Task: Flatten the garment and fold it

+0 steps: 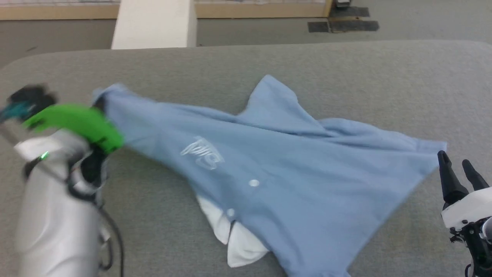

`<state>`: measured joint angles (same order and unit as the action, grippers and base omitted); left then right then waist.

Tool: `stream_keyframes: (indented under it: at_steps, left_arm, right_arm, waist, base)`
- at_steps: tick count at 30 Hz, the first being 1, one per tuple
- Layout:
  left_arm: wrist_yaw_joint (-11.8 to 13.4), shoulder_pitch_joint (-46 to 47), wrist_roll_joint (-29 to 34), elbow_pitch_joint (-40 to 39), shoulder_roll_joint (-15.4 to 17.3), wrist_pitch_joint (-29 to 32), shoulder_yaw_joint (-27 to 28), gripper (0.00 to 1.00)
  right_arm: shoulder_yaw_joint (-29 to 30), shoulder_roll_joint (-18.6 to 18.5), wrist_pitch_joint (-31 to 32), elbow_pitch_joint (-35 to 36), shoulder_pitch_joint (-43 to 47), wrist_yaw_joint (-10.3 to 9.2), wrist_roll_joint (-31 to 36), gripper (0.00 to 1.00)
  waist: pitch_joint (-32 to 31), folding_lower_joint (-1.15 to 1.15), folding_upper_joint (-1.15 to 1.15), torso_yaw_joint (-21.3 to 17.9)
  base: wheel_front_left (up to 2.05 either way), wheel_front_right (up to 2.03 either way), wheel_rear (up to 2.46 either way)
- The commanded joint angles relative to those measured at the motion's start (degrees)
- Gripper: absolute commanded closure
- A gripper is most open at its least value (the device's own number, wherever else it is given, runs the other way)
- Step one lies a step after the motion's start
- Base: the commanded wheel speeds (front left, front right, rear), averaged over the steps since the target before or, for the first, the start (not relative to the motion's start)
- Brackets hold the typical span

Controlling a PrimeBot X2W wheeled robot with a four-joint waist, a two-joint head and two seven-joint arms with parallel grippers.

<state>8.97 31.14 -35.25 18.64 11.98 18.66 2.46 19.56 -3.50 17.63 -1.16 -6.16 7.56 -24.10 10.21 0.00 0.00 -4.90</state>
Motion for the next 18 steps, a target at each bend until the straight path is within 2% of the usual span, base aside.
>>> stream_keyframes:
  at_steps: [1,4,7,8,9,12,14,16,18]
  left_arm:
    - [1.58,-3.68,-0.74,-1.08,1.32,-0.49,2.01,1.0]
    - [4.98,-11.2,-2.02,-3.95,2.06,-0.84,6.64,1.0]
    - [6.3,-18.12,-2.65,-6.59,1.22,0.47,7.58,1.0]
    - [5.87,-18.98,-3.81,-7.65,0.03,0.6,7.67,0.9]
    - [5.23,-19.51,-4.41,-8.83,-0.93,-0.04,7.51,0.0]
    - [2.52,-19.47,-3.52,-11.73,-1.61,-2.9,5.55,0.0]
    - [-1.09,-18.92,-2.16,-13.98,-1.34,-6.8,3.79,0.0]
    - [-4.41,-18.96,1.61,-15.68,0.21,-12.2,1.64,0.0]
    - [-6.52,-19.49,6.02,-16.72,1.55,-17.99,-0.4,0.0]
  right_arm:
    - [-0.11,0.03,-0.09,-0.11,0.1,-0.08,0.55,0.0]
    - [-0.24,0.05,0.11,-0.06,0.24,-0.08,0.84,0.0]
    - [-0.28,0.09,0.49,-0.11,0.37,-0.08,1.29,0.0]
    - [-0.2,0.1,0.75,-0.13,0.41,-0.08,1.42,0.0]
    - [-0.1,0.11,1.21,-0.21,0.39,-0.08,1.56,0.0]
    - [-0.44,0.1,3.14,-0.75,-0.58,-0.08,2.64,0.0]
    - [-1.07,-0.4,6.21,-1.84,-1.92,-0.08,4.92,0.0]
    - [-1.97,-1.36,10.5,-3.39,-3.89,-0.08,7.97,0.0]
    - [-3.09,-2.57,15.11,-5.43,-6.46,-0.08,11.8,0.0]
  waist:
    - [-1.95,0.0,0.0,2.94]
    - [-2.45,0.0,0.0,4.76]
    - [-2.81,0.0,0.0,6.19]
    - [-2.76,0.0,0.0,6.71]
    - [-2.74,0.0,0.0,7.41]
    - [-2.83,0.0,0.0,8.42]
    - [-2.8,0.0,0.0,8.68]
    - [-2.66,0.0,0.0,8.77]
    - [-2.33,0.0,0.0,8.72]
  base:
    - [0.0,0.0,0.0]
    - [0.0,0.0,0.0]
    - [0.0,0.0,0.0]
    - [0.0,0.0,0.0]
    - [0.0,0.0,0.0]
    - [0.0,0.0,0.0]
    - [0.0,0.0,0.0]
    - [0.0,0.0,0.0]
    - [0.0,0.0,0.0]
